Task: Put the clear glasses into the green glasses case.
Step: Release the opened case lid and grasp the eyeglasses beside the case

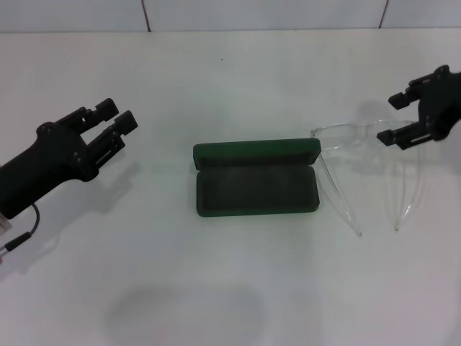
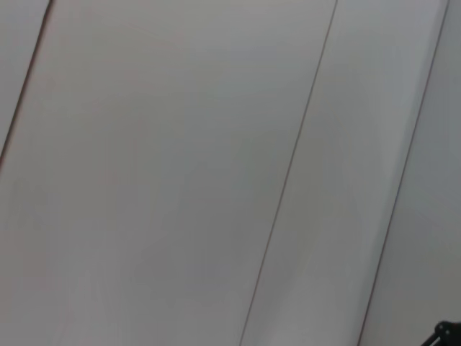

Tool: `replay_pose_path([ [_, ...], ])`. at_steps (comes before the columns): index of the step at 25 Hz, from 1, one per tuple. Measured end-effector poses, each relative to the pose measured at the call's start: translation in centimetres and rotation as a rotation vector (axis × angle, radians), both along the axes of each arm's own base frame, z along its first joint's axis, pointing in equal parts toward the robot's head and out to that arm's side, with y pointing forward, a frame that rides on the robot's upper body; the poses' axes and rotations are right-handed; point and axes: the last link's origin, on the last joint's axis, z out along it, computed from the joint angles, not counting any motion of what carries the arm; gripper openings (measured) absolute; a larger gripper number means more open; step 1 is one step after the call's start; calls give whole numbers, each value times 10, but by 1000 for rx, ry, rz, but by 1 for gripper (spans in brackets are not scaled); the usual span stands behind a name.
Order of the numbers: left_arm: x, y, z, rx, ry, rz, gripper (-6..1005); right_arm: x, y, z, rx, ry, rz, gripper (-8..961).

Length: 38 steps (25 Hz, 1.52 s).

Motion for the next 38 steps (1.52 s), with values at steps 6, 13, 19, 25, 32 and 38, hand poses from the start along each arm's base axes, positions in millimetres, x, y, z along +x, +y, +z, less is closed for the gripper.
replay_pose_path([
  [6,0,1,-8,-4,-8,7,440,-41,23,3,-33,-231,3,643],
  [13,-5,-1,-12,11,-17,29,439,-65,43,-14,-62,-351,53,625],
  [19,-3,0,-12,14,-17,21,439,-64,53,-45,-50,-460,107,610],
  [25,-1,1,-13,6,-17,11,439,-60,50,-63,-99,-470,101,575],
  [32,-3,-1,-14,1,-22,20,439,-55,47,-70,-118,-419,80,547],
  [38,-4,-4,-19,-10,-39,38,439,-40,48,-78,-115,-421,58,522],
])
